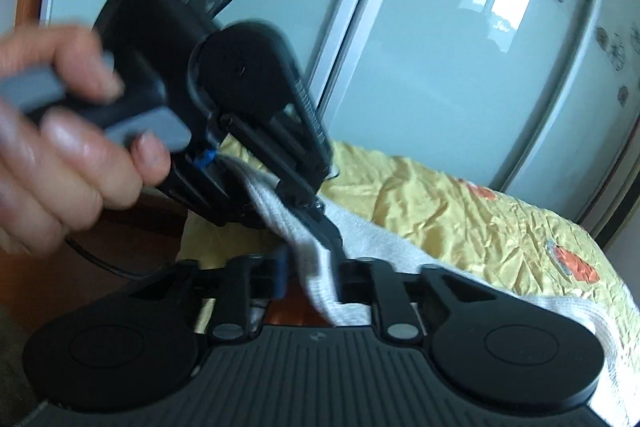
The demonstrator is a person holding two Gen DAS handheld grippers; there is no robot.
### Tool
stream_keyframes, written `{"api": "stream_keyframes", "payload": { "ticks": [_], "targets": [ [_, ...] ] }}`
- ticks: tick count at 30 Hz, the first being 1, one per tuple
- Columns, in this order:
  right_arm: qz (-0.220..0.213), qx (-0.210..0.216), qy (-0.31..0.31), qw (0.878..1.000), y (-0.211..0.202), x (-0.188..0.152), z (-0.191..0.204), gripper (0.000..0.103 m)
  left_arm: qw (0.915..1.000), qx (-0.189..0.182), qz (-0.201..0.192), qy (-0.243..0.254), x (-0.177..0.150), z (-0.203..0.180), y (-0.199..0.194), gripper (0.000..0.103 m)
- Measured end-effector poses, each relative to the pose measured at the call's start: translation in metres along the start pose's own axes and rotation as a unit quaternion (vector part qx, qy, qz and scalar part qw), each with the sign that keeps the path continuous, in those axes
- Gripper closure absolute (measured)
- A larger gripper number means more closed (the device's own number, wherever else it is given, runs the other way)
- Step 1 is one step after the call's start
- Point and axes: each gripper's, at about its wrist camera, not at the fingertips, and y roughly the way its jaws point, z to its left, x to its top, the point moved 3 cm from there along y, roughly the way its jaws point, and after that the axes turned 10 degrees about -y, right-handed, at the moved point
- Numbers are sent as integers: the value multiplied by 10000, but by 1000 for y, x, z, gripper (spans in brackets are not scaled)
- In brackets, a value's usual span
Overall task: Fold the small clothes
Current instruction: 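Carry the sleeve with the left gripper across the body while the right gripper releases, then lower the held sleeve onto the sweater body and open the left gripper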
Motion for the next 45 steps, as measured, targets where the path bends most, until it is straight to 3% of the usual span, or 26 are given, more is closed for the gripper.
{"api": "stream_keyframes", "payload": {
  "ticks": [2, 5, 8, 10, 13, 16, 18, 21, 22, 25, 28, 36, 45],
  "targets": [
    [-199, -201, 535, 9982, -18, -3, -30, 63, 9988, 44, -236, 431, 3, -19, -1, 95],
    [-142, -940, 1341, 9864, -39, -24, -87, 51, 9924, 102, -662, 1032, 18, -51, -1, 95],
    [401, -1913, 1925, 9616, -52, -66, -140, 44, 9808, 272, -1172, 1536, 37, -80, 3, 95],
    [730, -2344, 2493, 9368, -63, -102, -173, 44, 9703, 428, -1497, 1851, 48, -103, 8, 95],
    [974, -2524, 3337, 9030, -79, -151, -207, 43, 9495, 688, -2007, 2311, 58, -130, 14, 95],
    [1212, -2607, 3704, 8833, -82, -188, -219, 43, 9298, 752, -2456, 2635, 61, -158, 13, 95],
    [1486, -2499, 3856, 8756, -75, -207, -218, 43, 9160, 678, -2796, 2795, 64, -176, 12, 95],
    [1509, -2473, 3709, 8823, -77, -216, -205, 40, 8964, 712, -3131, 3057, 68, -203, 21, 95],
    [1500, -2481, 3709, 8822, -77, -215, -203, 38, 8926, 777, -3118, 3164, 66, -210, 26, 95],
    [1310, -2524, 3858, 8777, -81, -215, -210, 35, 8952, 760, -2742, 3430, 48, -225, 42, 95],
    [1573, -2452, 3592, 8866, -76, -220, -209, 35, 8888, 645, -2481, 3798, 14, -227, 51, 95],
    [1017, -2751, 3920, 8720, -126, -207, -204, 30, 8888, 203, -1603, 4289, -60, -238, 78, 95],
    [955, -2806, 4102, 8625, -150, -220, -180, 26, 8838, 5, -938, 4584, -126, -249, 114, 95]
  ]
}}
